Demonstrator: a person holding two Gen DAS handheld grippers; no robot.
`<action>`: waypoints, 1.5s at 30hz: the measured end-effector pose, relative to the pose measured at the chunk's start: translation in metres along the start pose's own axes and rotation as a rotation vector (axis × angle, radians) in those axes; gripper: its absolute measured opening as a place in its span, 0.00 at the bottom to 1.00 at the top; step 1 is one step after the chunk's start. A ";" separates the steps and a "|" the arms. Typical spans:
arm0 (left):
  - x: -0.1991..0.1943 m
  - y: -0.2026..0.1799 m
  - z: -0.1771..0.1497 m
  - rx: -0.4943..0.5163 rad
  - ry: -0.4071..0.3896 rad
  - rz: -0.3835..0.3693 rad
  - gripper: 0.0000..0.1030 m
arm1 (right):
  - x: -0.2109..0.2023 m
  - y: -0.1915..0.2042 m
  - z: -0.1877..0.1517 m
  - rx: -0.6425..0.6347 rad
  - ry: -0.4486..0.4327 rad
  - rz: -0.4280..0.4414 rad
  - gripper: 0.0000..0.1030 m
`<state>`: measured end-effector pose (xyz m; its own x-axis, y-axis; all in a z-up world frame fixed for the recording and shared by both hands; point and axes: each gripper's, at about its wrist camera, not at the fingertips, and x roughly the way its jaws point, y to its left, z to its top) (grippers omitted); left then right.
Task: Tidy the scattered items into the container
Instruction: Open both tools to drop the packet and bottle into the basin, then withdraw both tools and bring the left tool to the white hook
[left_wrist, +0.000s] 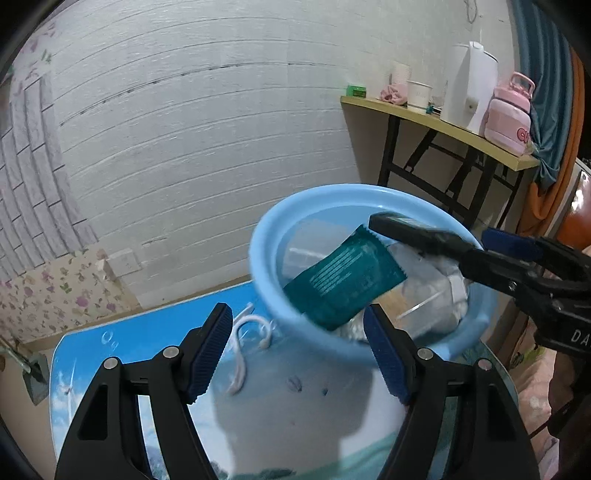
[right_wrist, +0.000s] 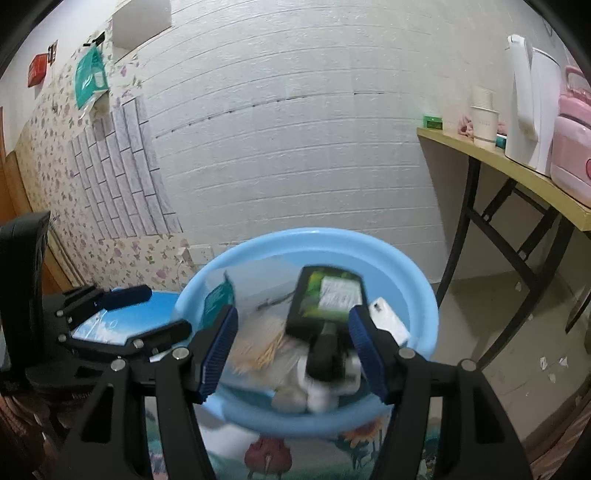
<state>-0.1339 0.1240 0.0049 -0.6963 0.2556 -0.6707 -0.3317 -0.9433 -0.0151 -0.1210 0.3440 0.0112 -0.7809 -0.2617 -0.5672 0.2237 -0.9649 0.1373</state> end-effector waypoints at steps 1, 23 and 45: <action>-0.004 0.003 -0.003 -0.007 -0.002 0.005 0.71 | -0.003 0.002 -0.002 0.002 0.005 0.001 0.61; -0.071 0.086 -0.089 -0.152 0.036 0.112 0.88 | -0.019 0.037 -0.052 0.118 0.108 -0.010 0.61; 0.039 0.086 -0.050 0.017 0.125 0.066 0.89 | 0.014 0.026 -0.032 0.044 0.084 0.004 0.67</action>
<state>-0.1575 0.0425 -0.0599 -0.6325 0.1637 -0.7571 -0.2989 -0.9533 0.0436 -0.1072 0.3156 -0.0192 -0.7281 -0.2652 -0.6321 0.1997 -0.9642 0.1745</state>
